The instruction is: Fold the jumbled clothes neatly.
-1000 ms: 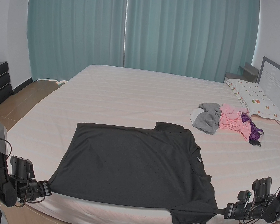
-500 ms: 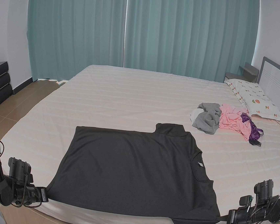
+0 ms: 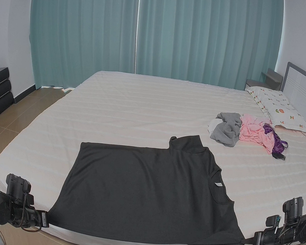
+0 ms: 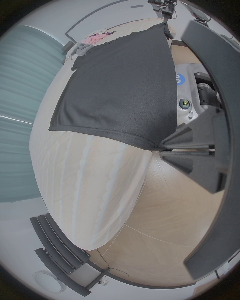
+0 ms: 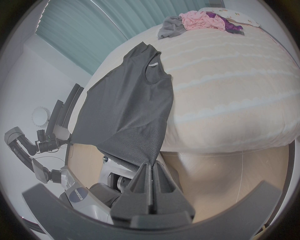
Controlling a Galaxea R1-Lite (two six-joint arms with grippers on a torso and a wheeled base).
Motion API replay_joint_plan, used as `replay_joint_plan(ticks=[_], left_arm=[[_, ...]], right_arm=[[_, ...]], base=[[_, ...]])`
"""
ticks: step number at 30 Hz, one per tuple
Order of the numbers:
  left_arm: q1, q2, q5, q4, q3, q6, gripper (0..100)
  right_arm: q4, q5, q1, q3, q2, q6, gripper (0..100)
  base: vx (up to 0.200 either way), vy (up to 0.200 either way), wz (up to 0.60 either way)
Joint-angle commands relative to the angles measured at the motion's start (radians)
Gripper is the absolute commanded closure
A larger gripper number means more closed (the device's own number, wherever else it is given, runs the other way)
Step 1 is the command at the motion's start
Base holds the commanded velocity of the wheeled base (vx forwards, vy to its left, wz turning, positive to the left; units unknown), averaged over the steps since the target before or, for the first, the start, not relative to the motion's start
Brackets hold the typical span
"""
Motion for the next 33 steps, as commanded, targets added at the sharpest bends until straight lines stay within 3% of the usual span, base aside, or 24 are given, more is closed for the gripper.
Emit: replay_joint_plan(ticks=[1,14,21,28,33], left_arm=[[0.000,-0.028,0.001,0.022,0.016,0.012,100],[0.002,-0.146,0.001,0.166,0.015,0.078,100],[0.000,-0.144,0.001,0.168,0.013,0.078,100],[-0.001,-0.152,-0.001,0.163,-0.088,0.026,100],[-0.003,-0.164,0.011,0.173,-0.209,-0.050,100]], right_arm=[[0.030,0.004,-0.007,0.018,-0.043,-0.012,100],[0.193,0.004,-0.010,0.018,-0.188,-0.047,100],[0.196,0.002,-0.016,0.018,-0.194,-0.055,100],[0.151,0.000,-0.015,-0.033,-0.164,-0.043,100],[0.141,0.002,-0.005,-0.130,-0.161,0.028,100]], base=[[0.000,0.000,0.00],[0.000,0.000,0.00],[0.000,0.000,0.00],[0.000,0.000,0.00],[0.000,0.000,0.00]])
